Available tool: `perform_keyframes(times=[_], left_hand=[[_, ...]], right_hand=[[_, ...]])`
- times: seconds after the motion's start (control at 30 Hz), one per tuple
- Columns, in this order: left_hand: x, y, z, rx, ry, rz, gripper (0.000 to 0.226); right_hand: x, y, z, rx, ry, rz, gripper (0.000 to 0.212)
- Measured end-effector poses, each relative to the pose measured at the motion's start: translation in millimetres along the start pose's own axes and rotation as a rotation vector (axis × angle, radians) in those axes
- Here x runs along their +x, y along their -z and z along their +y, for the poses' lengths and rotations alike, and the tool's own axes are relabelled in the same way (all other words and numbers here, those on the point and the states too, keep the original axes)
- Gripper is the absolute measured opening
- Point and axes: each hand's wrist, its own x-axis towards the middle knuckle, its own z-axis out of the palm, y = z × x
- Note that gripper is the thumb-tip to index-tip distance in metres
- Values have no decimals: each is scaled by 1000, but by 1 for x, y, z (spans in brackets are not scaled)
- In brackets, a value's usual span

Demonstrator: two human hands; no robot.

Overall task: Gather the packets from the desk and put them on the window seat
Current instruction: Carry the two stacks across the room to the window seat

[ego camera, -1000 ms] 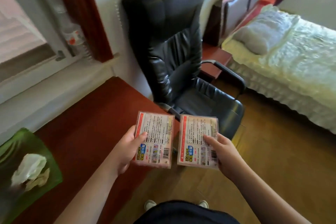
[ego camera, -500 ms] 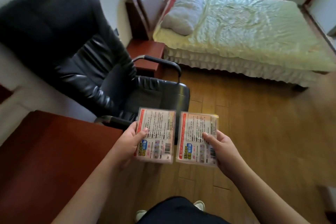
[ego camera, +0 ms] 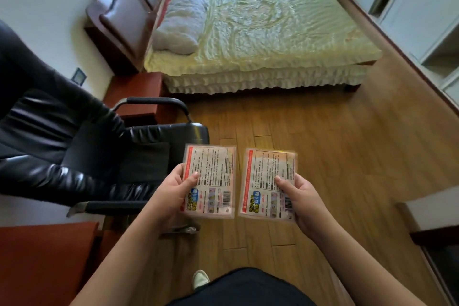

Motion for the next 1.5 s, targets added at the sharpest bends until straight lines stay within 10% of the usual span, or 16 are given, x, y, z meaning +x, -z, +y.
perform_keyframes(times=[1.0,1.5], left_hand=[[273,-164,137,188,41,-600,23],[367,-331,167,276,63,-627,23]], right_hand=[[87,98,-116,247,177,580,18],[149,248,-167,337,183,613,18]])
